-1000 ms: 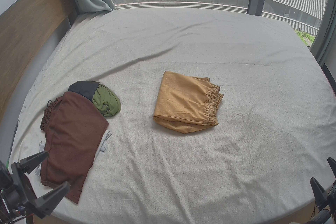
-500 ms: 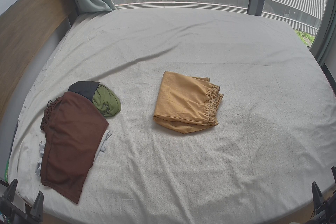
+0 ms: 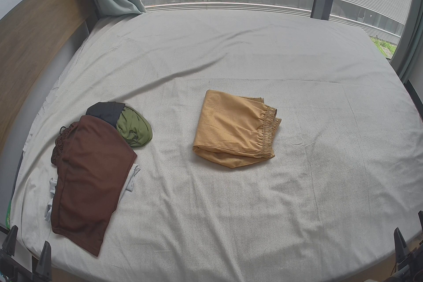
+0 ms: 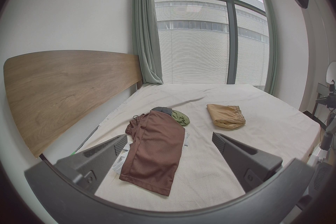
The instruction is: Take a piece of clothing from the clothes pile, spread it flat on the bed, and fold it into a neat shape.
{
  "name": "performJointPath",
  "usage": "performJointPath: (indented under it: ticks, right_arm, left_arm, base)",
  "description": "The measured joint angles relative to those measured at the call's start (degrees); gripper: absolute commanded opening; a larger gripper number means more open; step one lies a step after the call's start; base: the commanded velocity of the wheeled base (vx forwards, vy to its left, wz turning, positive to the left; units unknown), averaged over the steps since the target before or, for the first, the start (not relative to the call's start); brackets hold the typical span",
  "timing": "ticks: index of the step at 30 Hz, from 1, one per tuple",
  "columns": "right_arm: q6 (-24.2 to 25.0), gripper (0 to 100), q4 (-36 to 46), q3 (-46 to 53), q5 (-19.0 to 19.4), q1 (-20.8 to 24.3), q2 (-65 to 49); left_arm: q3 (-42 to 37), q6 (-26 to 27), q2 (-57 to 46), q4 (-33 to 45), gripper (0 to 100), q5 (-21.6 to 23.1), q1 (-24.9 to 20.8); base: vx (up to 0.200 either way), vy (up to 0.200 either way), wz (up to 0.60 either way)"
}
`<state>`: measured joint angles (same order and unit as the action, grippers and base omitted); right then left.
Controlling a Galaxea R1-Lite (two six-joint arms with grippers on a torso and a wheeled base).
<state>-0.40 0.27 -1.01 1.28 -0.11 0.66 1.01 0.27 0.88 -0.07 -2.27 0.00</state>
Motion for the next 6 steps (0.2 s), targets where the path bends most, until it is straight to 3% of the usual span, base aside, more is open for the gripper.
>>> performJointPath:
  ticks: [6]
  right_arm:
    - [0.16,100,0.00,0.00,0.00,0.01,-0.02]
  left_arm:
    - [0.00,0.00,-0.13,0.00,100,0.00,0.00]
  base:
    - [0.000,0.000,0.00]
